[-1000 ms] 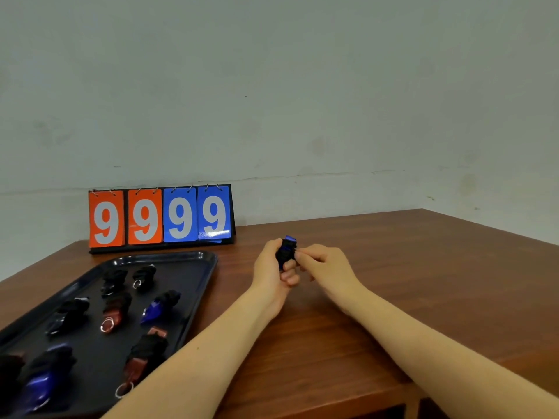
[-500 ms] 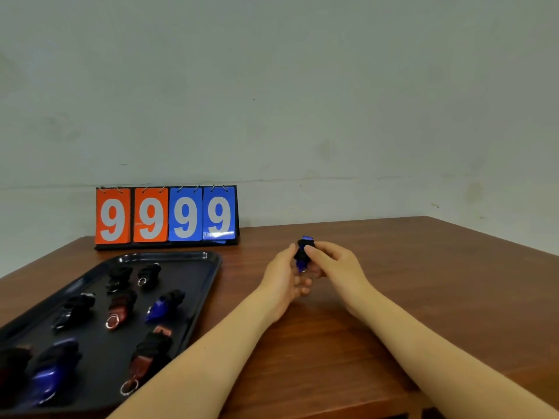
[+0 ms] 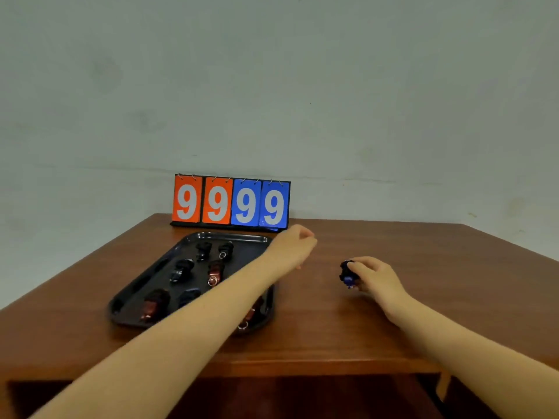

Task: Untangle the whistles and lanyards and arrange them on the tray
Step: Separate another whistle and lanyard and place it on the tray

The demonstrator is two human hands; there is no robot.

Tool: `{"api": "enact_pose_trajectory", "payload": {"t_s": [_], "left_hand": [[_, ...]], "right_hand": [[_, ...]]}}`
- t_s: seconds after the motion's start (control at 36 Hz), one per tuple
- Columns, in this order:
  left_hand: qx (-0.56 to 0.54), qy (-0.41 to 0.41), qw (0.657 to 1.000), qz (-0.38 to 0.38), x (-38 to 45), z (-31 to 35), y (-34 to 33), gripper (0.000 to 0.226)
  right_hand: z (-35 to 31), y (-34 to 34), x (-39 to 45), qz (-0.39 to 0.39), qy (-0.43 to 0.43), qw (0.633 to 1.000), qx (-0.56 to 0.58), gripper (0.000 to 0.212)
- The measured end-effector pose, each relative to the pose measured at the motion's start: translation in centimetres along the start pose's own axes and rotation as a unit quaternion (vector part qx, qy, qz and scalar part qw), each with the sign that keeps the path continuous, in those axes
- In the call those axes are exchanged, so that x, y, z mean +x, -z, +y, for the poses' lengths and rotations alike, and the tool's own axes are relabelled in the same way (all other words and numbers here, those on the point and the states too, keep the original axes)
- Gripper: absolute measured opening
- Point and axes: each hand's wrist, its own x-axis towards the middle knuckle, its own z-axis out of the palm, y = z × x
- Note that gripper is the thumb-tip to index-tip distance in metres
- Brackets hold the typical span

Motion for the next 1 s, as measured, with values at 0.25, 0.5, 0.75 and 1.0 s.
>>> {"api": "enact_pose_trajectory", "payload": {"t_s": [0.25,0.5,0.75,1.0], "left_hand": [[0.079,0.117,0.985,0.1,-4.2,-7.6,15.4,0.022],[0.139,0.208,0.962,0.107,-7.0,-16.7,19.0,0.033],[0.17,0.196,0.957,0.131,-5.8,-19.6,19.0,0.037],[0.202,0.184,0.952,0.14,-5.1,-20.8,19.2,0.035]], "right_hand": [[-5.0,-7.4,-1.4,-0.069,0.029,0.996,-0.041,0.019],[-6.7,-13.4,1.3,-0.089,0.026,0.995,-0.032,0.026],[-6.2,-17.1,5.5,-0.051,0.045,0.992,-0.104,0.014],[-4.8,-18.6,7.0,-0.056,0.05,0.976,-0.202,0.014]]}}
